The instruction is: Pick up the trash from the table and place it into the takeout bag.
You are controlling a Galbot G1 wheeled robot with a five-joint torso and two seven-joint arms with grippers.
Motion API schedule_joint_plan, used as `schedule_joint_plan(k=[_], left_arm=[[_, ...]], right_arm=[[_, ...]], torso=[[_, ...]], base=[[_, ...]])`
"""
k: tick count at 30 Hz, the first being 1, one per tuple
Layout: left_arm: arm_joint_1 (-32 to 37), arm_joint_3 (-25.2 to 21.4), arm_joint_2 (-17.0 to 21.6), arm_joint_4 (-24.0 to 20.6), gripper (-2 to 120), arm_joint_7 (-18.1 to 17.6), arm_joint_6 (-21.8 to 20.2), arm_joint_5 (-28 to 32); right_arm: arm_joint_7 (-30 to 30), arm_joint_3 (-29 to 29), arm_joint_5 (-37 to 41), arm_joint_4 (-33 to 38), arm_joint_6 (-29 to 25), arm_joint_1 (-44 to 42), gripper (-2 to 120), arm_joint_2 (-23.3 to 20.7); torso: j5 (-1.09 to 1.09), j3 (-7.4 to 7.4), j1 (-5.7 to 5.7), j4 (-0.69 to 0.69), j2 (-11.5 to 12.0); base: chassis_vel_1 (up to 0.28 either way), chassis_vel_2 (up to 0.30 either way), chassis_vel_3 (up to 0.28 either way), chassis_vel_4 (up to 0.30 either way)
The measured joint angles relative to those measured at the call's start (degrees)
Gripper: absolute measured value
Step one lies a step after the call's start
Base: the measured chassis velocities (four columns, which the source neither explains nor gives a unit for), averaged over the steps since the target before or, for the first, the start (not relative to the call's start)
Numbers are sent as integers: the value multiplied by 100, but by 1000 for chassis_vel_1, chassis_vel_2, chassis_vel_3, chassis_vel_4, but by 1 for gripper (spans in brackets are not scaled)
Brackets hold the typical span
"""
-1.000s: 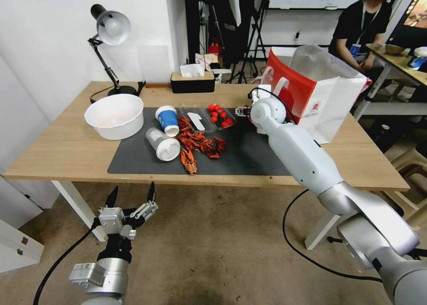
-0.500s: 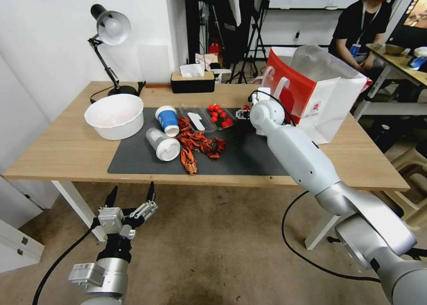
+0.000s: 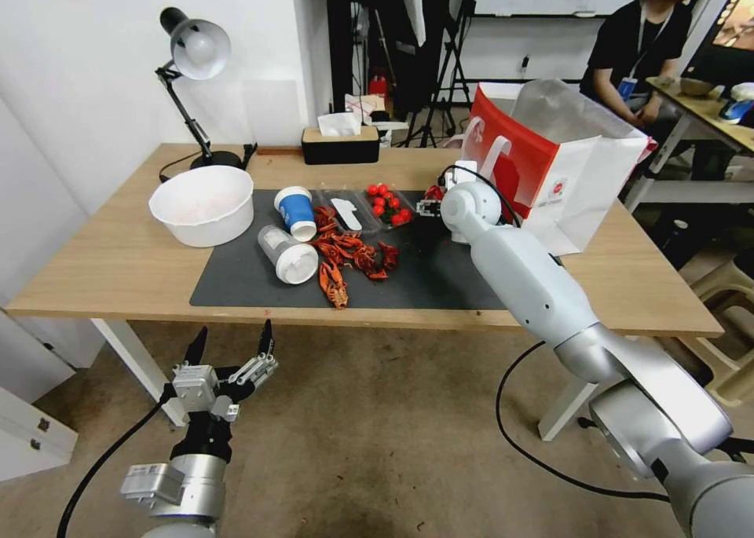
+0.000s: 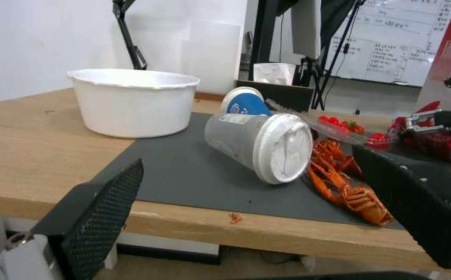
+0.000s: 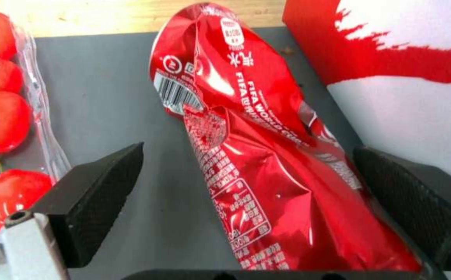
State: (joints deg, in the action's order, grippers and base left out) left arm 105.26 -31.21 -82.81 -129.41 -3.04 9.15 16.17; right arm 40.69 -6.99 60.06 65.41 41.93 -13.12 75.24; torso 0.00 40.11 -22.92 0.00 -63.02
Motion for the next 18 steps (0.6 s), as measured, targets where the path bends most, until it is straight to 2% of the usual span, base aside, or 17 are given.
schedule_joint_plan(k=[5, 10, 12, 14, 17, 18], left_arm=[[16, -8, -4, 0, 100, -3, 25, 0], [21, 1, -12, -1, 100, -5, 34, -2], [16, 15, -13, 0, 100, -4, 34, -9], [14, 18, -11, 0, 100, -5, 34, -11], [7, 24, -1, 0, 100, -5, 27, -17], [7, 24, -1, 0, 100, -5, 27, -17]], right_arm=[[39, 3, 17, -12, 0, 9, 100, 30], [130, 30, 84, -10, 0, 9, 88, 39], [184, 43, 137, 5, 0, 9, 80, 33], [200, 46, 154, 17, 0, 10, 78, 29], [259, 55, 222, 62, 0, 10, 63, 7], [259, 55, 222, 62, 0, 10, 63, 7]], torso=[[0, 0, 0, 1, 0], [0, 0, 0, 1, 0], [0, 0, 0, 0, 0], [0, 0, 0, 0, 0], [0, 0, 0, 0, 0], [0, 0, 0, 0, 0]], base=[[0, 0, 0, 0], [0, 0, 0, 0], [0, 0, 0, 0], [0, 0, 0, 0], [0, 0, 0, 0], [0, 0, 0, 0]])
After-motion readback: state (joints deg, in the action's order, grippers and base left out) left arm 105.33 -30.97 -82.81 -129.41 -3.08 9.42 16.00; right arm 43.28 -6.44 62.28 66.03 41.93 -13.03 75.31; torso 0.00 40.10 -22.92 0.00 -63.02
